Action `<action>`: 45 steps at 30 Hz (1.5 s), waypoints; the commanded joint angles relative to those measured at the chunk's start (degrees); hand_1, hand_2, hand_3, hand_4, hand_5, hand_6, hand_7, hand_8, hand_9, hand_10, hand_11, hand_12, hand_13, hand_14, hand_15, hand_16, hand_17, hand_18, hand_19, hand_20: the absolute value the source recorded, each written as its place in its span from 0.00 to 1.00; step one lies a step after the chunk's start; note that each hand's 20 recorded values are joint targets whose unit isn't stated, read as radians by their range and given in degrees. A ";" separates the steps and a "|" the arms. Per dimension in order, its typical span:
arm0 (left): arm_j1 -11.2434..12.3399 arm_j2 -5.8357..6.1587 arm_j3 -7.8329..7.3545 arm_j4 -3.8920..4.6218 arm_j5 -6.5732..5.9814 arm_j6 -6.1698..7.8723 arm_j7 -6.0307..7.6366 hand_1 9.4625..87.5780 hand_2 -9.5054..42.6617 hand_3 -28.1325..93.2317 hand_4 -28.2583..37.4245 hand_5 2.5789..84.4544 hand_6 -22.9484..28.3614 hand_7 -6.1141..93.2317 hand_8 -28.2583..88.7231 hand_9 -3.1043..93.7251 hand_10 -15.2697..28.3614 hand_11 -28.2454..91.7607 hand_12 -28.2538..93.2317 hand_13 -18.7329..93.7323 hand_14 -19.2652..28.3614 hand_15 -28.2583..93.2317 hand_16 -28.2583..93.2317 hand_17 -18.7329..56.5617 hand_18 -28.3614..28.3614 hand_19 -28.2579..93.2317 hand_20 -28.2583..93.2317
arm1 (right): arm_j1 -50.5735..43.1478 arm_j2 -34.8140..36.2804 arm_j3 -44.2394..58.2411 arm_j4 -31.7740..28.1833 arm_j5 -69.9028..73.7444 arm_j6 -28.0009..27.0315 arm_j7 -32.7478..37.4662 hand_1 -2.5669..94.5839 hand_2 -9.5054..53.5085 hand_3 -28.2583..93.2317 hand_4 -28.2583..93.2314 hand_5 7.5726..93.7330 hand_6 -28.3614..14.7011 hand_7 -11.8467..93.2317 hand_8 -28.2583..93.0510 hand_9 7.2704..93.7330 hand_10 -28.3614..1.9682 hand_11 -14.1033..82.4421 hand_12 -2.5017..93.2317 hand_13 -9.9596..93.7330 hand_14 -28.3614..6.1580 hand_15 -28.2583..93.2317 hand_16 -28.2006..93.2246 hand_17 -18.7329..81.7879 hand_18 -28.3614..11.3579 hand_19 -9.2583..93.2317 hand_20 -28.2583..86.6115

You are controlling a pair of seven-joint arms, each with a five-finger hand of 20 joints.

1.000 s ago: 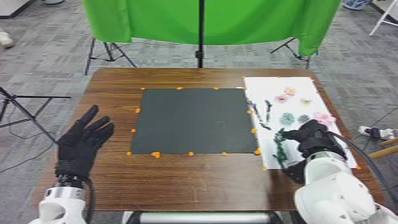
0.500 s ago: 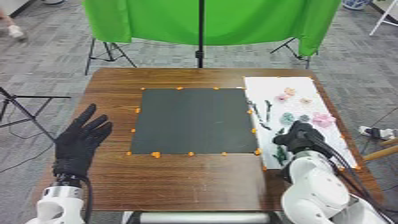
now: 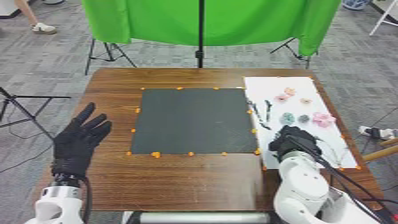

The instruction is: Arrange flowers

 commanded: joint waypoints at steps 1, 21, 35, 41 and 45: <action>0.70 -0.39 -0.26 -0.25 -0.07 0.34 -0.42 0.13 0.31 0.88 0.00 0.41 0.57 0.13 0.18 0.36 0.79 0.42 0.32 0.34 0.97 0.67 0.15 0.14 1.00 0.71 0.22 | 0.28 -0.91 -3.81 3.18 -2.21 -4.35 -1.54 0.50 0.01 0.79 0.02 0.74 0.52 0.52 0.27 0.77 0.40 0.73 0.26 0.82 0.51 0.85 0.38 0.61 0.09 1.00 0.48; 1.35 -0.97 -1.07 -0.65 0.28 0.30 -0.50 0.14 0.31 0.88 0.00 0.41 0.57 0.13 0.18 0.36 0.80 0.42 0.32 0.34 0.97 0.67 0.15 0.14 1.00 0.71 0.22 | -0.30 1.82 -1.59 -1.05 -14.31 13.60 -3.69 0.61 0.00 0.82 0.00 0.89 0.52 0.46 0.36 0.89 0.50 0.71 0.30 0.90 0.57 0.88 0.42 0.70 0.16 1.00 0.66; 3.10 1.46 -1.73 -2.29 -0.84 2.65 1.76 0.14 0.31 0.88 0.00 0.41 0.57 0.13 0.18 0.36 0.80 0.42 0.32 0.34 0.97 0.67 0.15 0.14 1.00 0.71 0.22 | 23.13 -14.81 -14.94 2.81 -6.93 13.69 -15.99 0.61 0.00 0.82 0.00 0.91 0.52 0.44 0.38 0.90 0.50 0.71 0.30 0.90 0.57 0.88 0.43 0.71 0.16 1.00 0.68; 2.93 2.76 -2.97 -3.48 -0.65 3.90 1.22 0.14 0.31 0.88 0.00 0.41 0.58 0.13 0.18 0.36 0.80 0.42 0.32 0.34 0.97 0.67 0.15 0.14 1.00 0.71 0.22 | 30.94 -26.07 -22.93 14.89 -6.09 10.00 -24.70 0.60 0.00 0.83 0.00 0.91 0.52 0.44 0.38 0.91 0.51 0.71 0.30 0.91 0.57 0.88 0.43 0.71 0.16 1.00 0.69; 1.14 3.75 -2.29 -3.36 -0.72 4.55 0.62 0.14 0.31 0.88 0.00 0.41 0.57 0.13 0.18 0.36 0.80 0.42 0.32 0.34 0.97 0.67 0.15 0.14 1.00 0.71 0.22 | 31.66 -31.34 -24.29 21.33 -4.12 7.60 -25.83 0.60 0.00 0.83 0.00 0.92 0.52 0.44 0.38 0.91 0.51 0.72 0.29 0.91 0.58 0.88 0.43 0.72 0.16 1.00 0.69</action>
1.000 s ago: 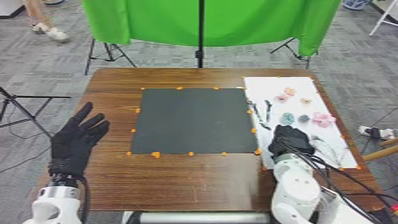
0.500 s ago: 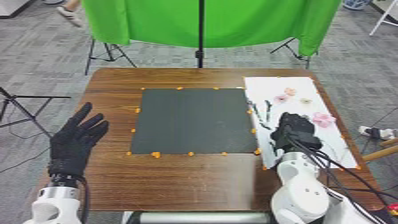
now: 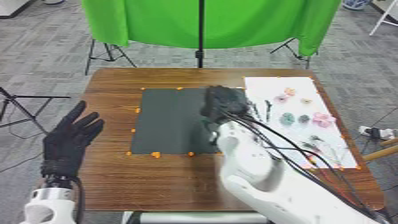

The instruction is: Arrange flowers

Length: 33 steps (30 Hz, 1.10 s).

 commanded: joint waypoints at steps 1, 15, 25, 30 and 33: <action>-2.52 1.11 -0.06 -0.28 0.15 1.24 -2.26 0.14 0.31 0.88 0.00 0.41 0.57 0.13 0.18 0.36 0.80 0.42 0.32 0.34 0.97 0.67 0.15 0.14 1.00 0.71 0.22 | 5.86 -14.87 -4.29 9.72 1.93 -5.73 -2.86 0.60 0.00 0.83 0.00 0.92 0.52 0.44 0.38 0.91 0.51 0.72 0.29 0.91 0.58 0.88 0.43 0.72 0.16 1.00 0.69; -9.75 1.81 3.85 2.13 1.08 -0.97 -4.88 0.14 0.31 0.88 0.00 0.41 0.58 0.13 0.18 0.36 0.79 0.42 0.32 0.34 0.97 0.67 0.15 0.14 1.00 0.71 0.21 | 6.38 -17.11 -8.50 17.39 11.01 -14.35 5.47 0.58 0.00 0.83 0.01 0.92 0.54 0.45 0.36 0.91 0.54 0.76 0.29 0.92 0.60 0.90 0.43 0.72 0.15 1.00 0.71; -17.00 -0.02 6.57 5.62 2.93 -5.50 -11.39 0.14 0.31 0.88 0.00 0.41 0.58 0.13 0.18 0.36 0.79 0.42 0.32 0.34 0.97 0.67 0.15 0.14 1.00 0.71 0.21 | 6.40 -16.65 -9.07 16.93 14.94 -12.14 10.40 0.54 0.00 0.82 0.02 0.94 0.59 0.45 0.34 0.93 0.54 0.79 0.30 0.93 0.62 0.92 0.42 0.73 0.14 1.00 0.76; -17.37 -0.08 6.86 5.87 2.97 -5.98 -11.68 0.14 0.31 0.88 0.00 0.41 0.58 0.13 0.18 0.36 0.79 0.42 0.32 0.34 0.97 0.67 0.15 0.14 1.00 0.71 0.21 | 6.34 -16.86 -8.57 17.19 16.26 -10.41 11.26 0.51 0.01 0.84 0.01 0.95 0.60 0.43 0.31 0.93 0.54 0.78 0.30 0.93 0.61 0.92 0.43 0.73 0.14 1.00 0.76; -17.59 0.13 6.94 5.96 2.83 -5.81 -11.52 0.14 0.31 0.88 0.00 0.41 0.58 0.13 0.18 0.36 0.79 0.42 0.32 0.34 0.97 0.67 0.15 0.14 1.00 0.71 0.21 | 6.61 -16.78 -8.77 17.22 17.03 -9.68 11.51 0.49 0.08 0.84 0.01 0.97 0.61 0.42 0.16 0.94 0.53 0.78 0.31 0.93 0.60 0.91 0.44 0.73 0.14 1.00 0.75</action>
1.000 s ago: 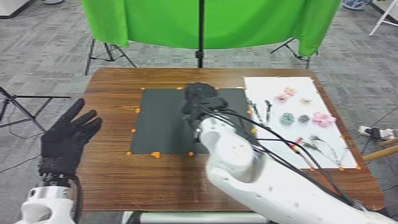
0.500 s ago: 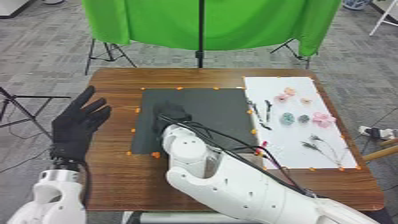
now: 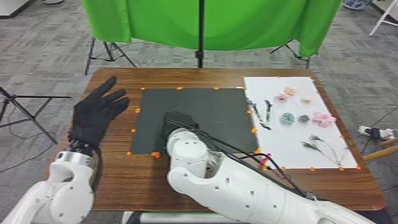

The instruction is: Arrange flowers

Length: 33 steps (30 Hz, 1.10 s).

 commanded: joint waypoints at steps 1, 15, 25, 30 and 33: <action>0.43 -0.38 0.25 0.16 0.31 -0.40 -0.31 0.14 0.31 0.88 0.00 0.41 0.58 0.13 0.18 0.36 0.79 0.42 0.32 0.34 0.97 0.67 0.15 0.14 1.00 0.71 0.21 | -0.05 0.52 0.13 0.33 1.16 0.25 0.47 0.48 0.09 0.84 0.01 0.98 0.61 0.40 0.15 0.94 0.53 0.77 0.31 0.93 0.60 0.91 0.44 0.73 0.14 1.00 0.75; 7.25 2.65 -0.91 -2.97 -2.60 4.29 5.47 0.14 0.31 0.88 0.00 0.41 0.58 0.13 0.18 0.36 0.80 0.42 0.32 0.34 0.97 0.67 0.15 0.14 1.00 0.71 0.21 | -0.49 0.25 0.83 -1.19 2.24 4.45 -2.32 0.34 0.21 0.80 0.02 0.99 0.61 0.33 0.14 0.95 0.51 0.74 0.29 0.93 0.57 0.89 0.43 0.72 0.11 1.00 0.73; 16.11 1.94 -4.72 -4.98 -4.97 6.77 10.35 0.14 0.31 0.88 0.00 0.41 0.58 0.13 0.18 0.36 0.80 0.42 0.32 0.34 0.97 0.67 0.15 0.14 1.00 0.71 0.21 | 0.53 9.31 3.69 -11.12 0.85 11.49 -3.34 0.26 0.28 0.77 0.03 1.00 0.57 0.33 0.14 0.97 0.47 0.71 0.30 0.94 0.52 0.88 0.43 0.72 0.06 1.00 0.72; 17.11 0.68 -5.47 -5.01 -4.64 6.37 10.97 0.14 0.31 0.88 0.00 0.41 0.58 0.13 0.18 0.36 0.80 0.42 0.32 0.34 0.97 0.67 0.15 0.14 1.00 0.71 0.21 | -3.00 19.33 9.38 -20.37 0.76 16.57 -1.83 0.25 0.28 0.78 0.03 0.96 0.55 0.32 0.14 0.92 0.42 0.72 0.30 0.90 0.49 0.89 0.43 0.69 0.05 1.00 0.72; 18.26 0.79 -5.78 -5.28 -5.13 6.63 11.80 0.14 0.31 0.88 0.00 0.41 0.57 0.13 0.18 0.36 0.80 0.42 0.32 0.34 0.97 0.67 0.15 0.14 1.00 0.71 0.21 | -8.41 25.48 15.55 -25.78 0.80 19.72 -0.27 0.25 0.28 0.78 0.04 0.92 0.54 0.31 0.14 0.89 0.39 0.71 0.28 0.87 0.47 0.88 0.42 0.66 0.04 1.00 0.68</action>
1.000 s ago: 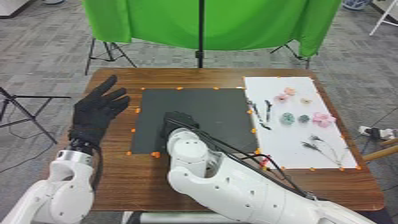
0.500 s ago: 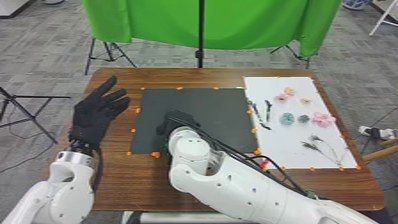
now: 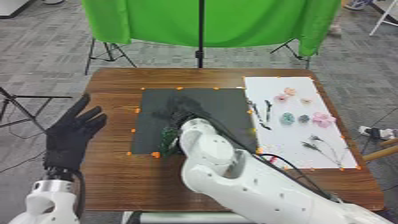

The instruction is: Arrange flowers

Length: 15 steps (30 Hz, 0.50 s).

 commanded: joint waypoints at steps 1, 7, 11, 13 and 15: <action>2.74 -1.71 -0.38 -0.11 -0.64 0.53 1.53 0.14 0.31 0.88 0.00 0.40 0.57 0.13 0.18 0.36 0.79 0.42 0.32 0.34 0.97 0.67 0.15 0.14 1.00 0.71 0.21 | -9.74 18.81 13.60 -12.92 -2.32 9.35 3.38 0.25 0.28 0.78 0.04 0.91 0.54 0.31 0.14 0.88 0.38 0.70 0.28 0.87 0.46 0.88 0.42 0.65 0.03 1.00 0.67; 4.15 -2.21 -0.43 -0.47 -0.63 0.66 2.37 0.14 0.31 0.88 0.00 0.40 0.57 0.13 0.18 0.36 0.80 0.42 0.32 0.34 0.97 0.67 0.15 0.14 1.00 0.71 0.22 | -24.95 28.87 28.42 -18.57 -5.49 12.78 7.37 0.28 0.26 0.79 0.05 0.83 0.52 0.31 0.14 0.82 0.35 0.67 0.26 0.81 0.42 0.86 0.40 0.59 0.04 1.00 0.59; 4.48 -1.63 0.04 -0.39 -1.09 0.71 3.98 0.14 0.31 0.88 0.00 0.40 0.58 0.13 0.18 0.36 0.79 0.42 0.32 0.34 0.98 0.67 0.15 0.14 1.00 0.71 0.22 | -32.44 32.15 36.05 -18.73 -6.82 12.31 10.60 0.30 0.22 0.82 0.05 0.77 0.51 0.29 0.13 0.76 0.32 0.66 0.24 0.76 0.39 0.87 0.38 0.54 0.05 1.00 0.53; 4.68 -1.44 0.32 -0.39 -1.19 0.89 4.73 0.14 0.31 0.88 0.00 0.40 0.58 0.13 0.18 0.36 0.80 0.42 0.32 0.34 0.98 0.67 0.15 0.14 1.00 0.71 0.22 | -36.22 33.12 39.93 -18.32 -7.10 12.32 11.81 0.31 0.20 0.83 0.04 0.74 0.50 0.29 0.13 0.72 0.30 0.66 0.23 0.74 0.38 0.86 0.37 0.51 0.05 0.99 0.50; 4.66 -1.20 0.44 -0.33 -1.38 0.93 5.10 0.14 0.31 0.88 0.00 0.41 0.58 0.13 0.18 0.36 0.80 0.42 0.32 0.34 0.98 0.67 0.15 0.14 1.00 0.71 0.22 | -39.26 33.80 43.34 -17.82 -7.08 11.40 13.22 0.31 0.19 0.84 0.04 0.71 0.50 0.29 0.13 0.70 0.28 0.66 0.23 0.71 0.36 0.86 0.36 0.49 0.05 0.98 0.48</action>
